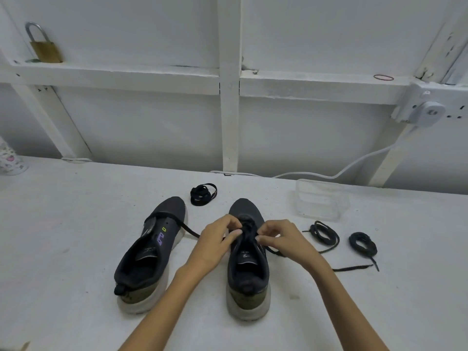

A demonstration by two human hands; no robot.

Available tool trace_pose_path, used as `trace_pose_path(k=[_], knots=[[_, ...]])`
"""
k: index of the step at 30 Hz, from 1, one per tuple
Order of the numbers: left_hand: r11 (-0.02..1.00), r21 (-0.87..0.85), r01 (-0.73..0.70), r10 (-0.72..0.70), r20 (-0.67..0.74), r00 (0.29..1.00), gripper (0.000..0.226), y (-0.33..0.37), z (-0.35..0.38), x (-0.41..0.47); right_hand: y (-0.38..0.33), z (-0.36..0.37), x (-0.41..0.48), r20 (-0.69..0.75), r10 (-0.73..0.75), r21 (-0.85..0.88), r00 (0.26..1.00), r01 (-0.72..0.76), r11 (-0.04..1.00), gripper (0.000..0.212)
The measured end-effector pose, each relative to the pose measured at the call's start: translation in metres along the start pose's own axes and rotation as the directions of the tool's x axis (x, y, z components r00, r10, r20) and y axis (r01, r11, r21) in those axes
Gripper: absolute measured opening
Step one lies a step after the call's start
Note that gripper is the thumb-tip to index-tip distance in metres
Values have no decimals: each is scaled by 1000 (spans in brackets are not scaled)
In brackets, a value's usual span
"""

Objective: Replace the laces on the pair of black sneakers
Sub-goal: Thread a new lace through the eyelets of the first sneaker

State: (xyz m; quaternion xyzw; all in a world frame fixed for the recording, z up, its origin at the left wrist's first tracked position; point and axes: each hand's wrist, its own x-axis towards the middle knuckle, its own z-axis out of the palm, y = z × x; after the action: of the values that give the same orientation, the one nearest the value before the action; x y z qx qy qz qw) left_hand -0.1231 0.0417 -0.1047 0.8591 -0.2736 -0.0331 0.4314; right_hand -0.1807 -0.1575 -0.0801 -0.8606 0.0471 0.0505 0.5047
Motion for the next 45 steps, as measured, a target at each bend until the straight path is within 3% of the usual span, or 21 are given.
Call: trace_pose_path(k=[5,11,14,18,20,24,28,31,35,39,45], knots=[[1000,-16,2,-2,-21,1000,18,-5,-5,-5,1,-5,-6,6,3,211,1000,-4,978,6],[997,-44,56,-63,-164,984,25,-15,-34,-22,11,-34,-19,-133,20,302,991,22,953,11],[995,-64,81,-91,-161,983,34,-21,-42,-35,26,-44,-33,-63,54,273,997,-35,961,10],[986,-15,167,-167,-60,984,28,-21,-36,-40,39,-39,-36,15,76,132,997,-78,988,13],[978,-69,195,-196,4,981,20,-12,-32,-40,36,-34,-35,50,54,62,997,-57,996,2],[975,-174,139,-125,88,988,22,13,-18,-39,13,-15,-28,110,-88,123,990,75,990,24],[994,-107,23,-28,-46,999,6,20,-9,-37,-3,1,-20,17,-194,94,981,192,977,5],[990,-138,15,-28,-92,995,8,23,-12,-36,-4,1,-16,-20,-183,94,983,184,978,10],[982,-184,38,-35,23,999,2,25,-24,-33,2,0,-16,-39,-149,103,988,152,983,13],[995,-79,61,-53,100,994,24,26,-27,-32,4,1,-18,-40,-138,130,990,142,981,14],[998,18,-54,52,106,993,3,22,-37,-23,5,1,-18,-30,-129,150,991,132,980,13]])
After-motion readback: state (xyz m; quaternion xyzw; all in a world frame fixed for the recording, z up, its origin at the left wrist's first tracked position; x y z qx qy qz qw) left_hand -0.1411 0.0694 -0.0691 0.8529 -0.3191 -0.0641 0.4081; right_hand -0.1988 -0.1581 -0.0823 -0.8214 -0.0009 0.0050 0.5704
